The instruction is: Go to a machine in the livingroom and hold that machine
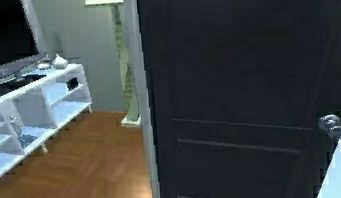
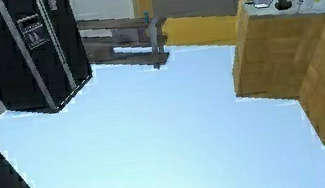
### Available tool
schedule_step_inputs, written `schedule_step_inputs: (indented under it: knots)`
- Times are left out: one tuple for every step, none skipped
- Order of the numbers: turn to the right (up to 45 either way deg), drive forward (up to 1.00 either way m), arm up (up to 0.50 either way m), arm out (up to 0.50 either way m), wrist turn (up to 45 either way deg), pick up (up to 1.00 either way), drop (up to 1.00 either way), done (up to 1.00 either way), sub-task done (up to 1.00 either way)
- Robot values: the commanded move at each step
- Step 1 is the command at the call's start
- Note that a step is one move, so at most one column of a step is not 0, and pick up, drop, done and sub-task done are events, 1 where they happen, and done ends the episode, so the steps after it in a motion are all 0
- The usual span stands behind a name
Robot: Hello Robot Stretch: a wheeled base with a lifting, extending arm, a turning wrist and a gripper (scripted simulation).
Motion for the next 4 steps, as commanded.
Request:
schedule_step_inputs:
  knots:
    - [-45.0,0.00,0.00,0.00,0.0,0.00,0.00,0.00,0.00]
    - [-36.0,0.00,0.00,0.00,0.0,0.00,0.00,0.00,0.00]
    - [0.0,1.00,0.00,0.00,0.0,0.00,0.00,0.00,0.00]
    - [0.0,0.35,0.00,0.00,0.0,0.00,0.00,0.00,0.00]
